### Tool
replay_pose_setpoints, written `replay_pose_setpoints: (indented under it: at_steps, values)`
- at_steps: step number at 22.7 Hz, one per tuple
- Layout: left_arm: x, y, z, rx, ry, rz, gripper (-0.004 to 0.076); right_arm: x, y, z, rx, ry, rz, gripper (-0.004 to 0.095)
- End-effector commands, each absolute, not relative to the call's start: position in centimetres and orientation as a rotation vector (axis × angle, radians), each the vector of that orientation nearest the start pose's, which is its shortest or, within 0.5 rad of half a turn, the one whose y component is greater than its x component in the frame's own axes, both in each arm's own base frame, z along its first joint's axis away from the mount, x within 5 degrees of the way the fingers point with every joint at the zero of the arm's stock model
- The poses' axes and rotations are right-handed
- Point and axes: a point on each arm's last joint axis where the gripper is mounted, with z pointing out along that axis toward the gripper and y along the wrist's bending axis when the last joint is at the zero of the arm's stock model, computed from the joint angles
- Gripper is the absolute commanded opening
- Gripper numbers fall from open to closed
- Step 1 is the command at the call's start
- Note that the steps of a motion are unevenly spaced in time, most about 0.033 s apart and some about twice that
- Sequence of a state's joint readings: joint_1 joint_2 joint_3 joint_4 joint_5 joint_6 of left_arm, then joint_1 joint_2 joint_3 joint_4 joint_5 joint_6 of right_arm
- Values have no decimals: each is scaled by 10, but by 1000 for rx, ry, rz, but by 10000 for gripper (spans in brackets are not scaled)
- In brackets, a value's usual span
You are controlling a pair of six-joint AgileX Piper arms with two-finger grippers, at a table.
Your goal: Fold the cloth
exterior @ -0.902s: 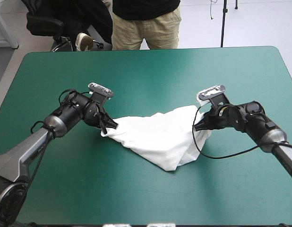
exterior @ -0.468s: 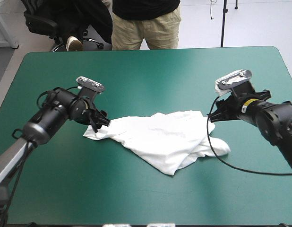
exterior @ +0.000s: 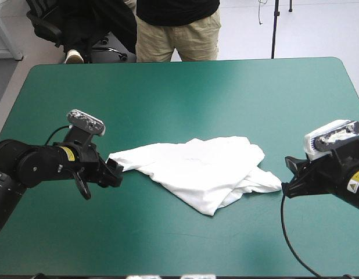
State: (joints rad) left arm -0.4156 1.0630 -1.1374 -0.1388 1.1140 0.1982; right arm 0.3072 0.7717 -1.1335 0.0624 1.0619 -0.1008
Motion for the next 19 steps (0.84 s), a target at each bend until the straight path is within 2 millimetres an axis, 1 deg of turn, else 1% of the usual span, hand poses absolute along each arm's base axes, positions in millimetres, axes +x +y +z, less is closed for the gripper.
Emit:
replay_pose_setpoints:
  at_steps: [1,3,5,8,9,11,12,13,14,15,17,19]
  values:
    - [164,-97,366,885,2338,-383,477,99,39,429,-433,2080,236,418]
    - [166,-97,350,926,2340,-357,477,99,39,424,-436,2095,235,418]
    - [170,-93,335,934,2335,-275,477,100,40,419,-437,2116,235,416]
    - [180,-90,321,933,2302,-159,477,105,41,414,-433,2100,233,415]
    - [189,-90,312,939,2295,-107,477,107,41,413,-427,2081,234,416]
    - [200,-93,302,944,2313,-74,477,110,42,414,-418,2053,235,415]
    - [210,-96,291,940,2352,-58,474,111,42,414,-414,2041,236,415]
    - [223,-99,274,958,2411,-30,463,113,43,416,-409,2016,235,415]
    - [227,-101,267,964,2432,-20,457,114,43,416,-408,2012,235,414]
    - [237,-103,253,965,2475,7,452,116,43,416,-409,2009,236,414]
    - [252,-105,234,921,2522,48,452,118,45,415,-428,2011,241,414]
    - [263,-108,226,890,2524,68,452,122,47,414,-440,2022,239,414]
